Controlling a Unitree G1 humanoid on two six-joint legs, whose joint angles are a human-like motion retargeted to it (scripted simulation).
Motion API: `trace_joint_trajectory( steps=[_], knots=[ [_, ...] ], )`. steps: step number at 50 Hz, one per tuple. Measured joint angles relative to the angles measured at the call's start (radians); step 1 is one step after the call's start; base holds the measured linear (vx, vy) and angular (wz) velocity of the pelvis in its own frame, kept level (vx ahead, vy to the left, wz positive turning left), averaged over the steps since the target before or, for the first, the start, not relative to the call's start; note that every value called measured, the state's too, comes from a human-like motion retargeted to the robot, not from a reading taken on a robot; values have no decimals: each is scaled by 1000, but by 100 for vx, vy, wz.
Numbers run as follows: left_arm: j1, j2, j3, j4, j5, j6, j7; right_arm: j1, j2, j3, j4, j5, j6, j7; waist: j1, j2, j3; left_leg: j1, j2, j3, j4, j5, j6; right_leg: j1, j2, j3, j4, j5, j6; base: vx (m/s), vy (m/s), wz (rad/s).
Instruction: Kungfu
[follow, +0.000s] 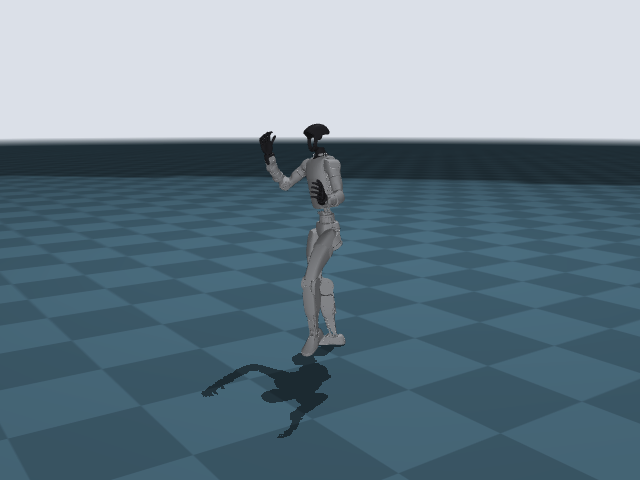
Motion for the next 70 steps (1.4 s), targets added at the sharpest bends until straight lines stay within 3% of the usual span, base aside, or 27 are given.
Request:
trace_joint_trajectory(
  steps=[4,5,7,10,12,13,18,21,24,26,28,30,33,35,38,40,42,43,45,47,49,51,53,56,59,64,70],
  knots=[
    [-161,102,-5,14,8,49,12,-120,147,173,342,140,98,261,88,-40,1,112,-114,24,-490,146,-86,82,-24,-42,-17,-30,54,35,24,134],
    [-204,130,-12,25,16,60,19,-157,185,203,444,148,126,312,105,-50,2,139,-131,54,-585,145,-71,104,-28,-60,-23,-40,68,50,20,177],
    [-287,177,-35,56,32,74,45,-233,252,248,628,149,165,339,111,-66,-9,171,-161,173,-649,73,54,141,-28,-120,-36,-56,98,49,11,216],
    [-417,233,-72,123,31,77,103,-341,321,285,814,89,167,292,89,-73,-36,306,-199,411,-667,103,126,194,-13,-198,-41,-79,153,63,17,234],
    [-478,260,-89,153,12,81,120,-379,385,272,859,-12,138,229,93,-100,-42,392,-280,406,-692,-104,59,236,-46,-231,-34,-82,206,87,31,147],
    [-503,277,-97,161,-1,86,116,-394,414,259,868,-57,113,194,101,-118,-51,420,-315,395,-690,-185,61,259,-65,-255,-30,-77,239,93,26,115],
    [-604,321,-89,196,-28,87,30,-424,464,245,825,-88,6,73,122,-194,-92,354,-449,220,-677,-210,91,304,-132,-204,56,146,315,95,26,141],
    [-652,351,-151,175,-100,55,51,-458,440,245,805,-87,18,104,36,-134,-96,406,-469,130,-686,-249,61,312,-40,-146,142,279,307,63,13,266],
    [-724,393,-206,177,-136,58,34,-458,419,214,772,-111,11,133,3,-90,-122,369,-410,0,-671,-246,-2,206,164,77,304,259,375,54,-34,159],
    [-772,400,-223,195,-135,63,-11,-445,402,209,745,-131,-4,113,-32,-61,-133,341,-376,-82,-641,-254,-54,158,229,99,426,240,375,64,-7,174],
    [-802,394,-258,217,-119,51,-46,-410,383,210,714,-168,-22,75,-108,-35,-123,383,-434,-161,-643,-283,-68,163,186,56,524,208,375,68,31,274],
    [-819,380,-292,238,-87,59,-59,-360,366,208,670,-216,-39,38,-167,-33,-95,430,-477,-225,-641,-306,-67,155,174,55,567,143,322,53,0,234],
    [-793,278,-295,256,0,115,-123,-232,369,177,621,-336,15,37,-218,-66,-61,496,-522,-282,-646,-328,-41,55,195,181,494,62,228,33,-22,152],
    [-704,159,-270,275,65,146,-232,-89,417,121,637,-511,73,92,-272,-117,-15,555,-591,-314,-665,-312,8,-49,133,268,383,31,192,26,-22,165],
    [-565,-14,-270,457,160,120,-351,135,495,64,755,-733,91,138,-379,-161,63,683,-698,-380,-734,-299,51,-147,-23,230,121,184,119,19,-2,177],
    [-498,-148,-326,762,247,124,-419,311,550,43,949,-873,106,111,-446,-172,117,783,-734,-433,-788,-284,52,-206,-85,183,-37,325,101,27,8,148],
    [-456,-237,-414,1061,219,194,-577,436,595,23,1277,-1032,217,67,-477,-153,163,846,-703,-455,-824,-278,26,-306,-96,133,-146,291,129,19,4,68],
    [-428,-262,-516,1123,95,201,-682,467,603,-8,1473,-1133,324,54,-503,-127,188,855,-676,-476,-835,-276,12,-369,-95,128,-174,234,122,8,2,64],
    [-397,-353,-667,1159,-149,150,-704,495,568,-65,1853,-1332,614,100,-534,-95,248,870,-651,-501,-853,-275,6,-487,-108,90,-138,260,49,4,4,70],
    [-389,-458,-796,1144,-314,62,-613,642,510,-74,1956,-1511,827,323,-571,-80,307,889,-646,-538,-862,-283,7,-560,-142,55,-57,290,52,-1,5,117],
    [-388,-501,-905,1085,-351,91,-603,873,477,-79,1956,-1630,893,513,-627,-58,339,891,-622,-579,-857,-294,-10,-610,-138,141,5,327,19,4,-8,140],
    [-393,-444,-1048,944,-329,174,-705,1086,458,-88,1956,-1680,842,557,-676,-41,346,893,-592,-617,-853,-306,-38,-630,-121,236,23,387,9,12,-29,114],
    [-375,-364,-1156,819,-191,205,-866,1276,455,-118,1956,-1678,746,456,-710,-38,325,892,-579,-659,-854,-313,-54,-625,-120,269,15,402,43,17,-41,77],
    [-340,-299,-1168,740,124,223,-1006,1496,460,-236,1956,-1693,642,289,-698,-72,270,917,-599,-666,-881,-317,-42,-617,-111,238,16,388,81,19,-48,-40],
    [-326,-258,-1118,702,245,176,-978,1612,448,-322,1956,-1629,639,270,-692,-104,222,953,-611,-639,-918,-324,-32,-603,-86,213,20,392,93,10,-33,-97],
    [-282,-249,-1057,683,125,57,-831,1598,429,-398,1877,-1426,648,358,-781,-125,192,950,-617,-614,-918,-347,-60,-565,-55,261,38,415,126,15,-24,-42],
    [-263,-275,-1008,655,120,26,-799,1491,489,-340,1567,-1276,438,439,-779,-127,173,941,-625,-559,-908,-376,-78,-511,-66,200,83,408,160,15,-24,-57]
  ],
)
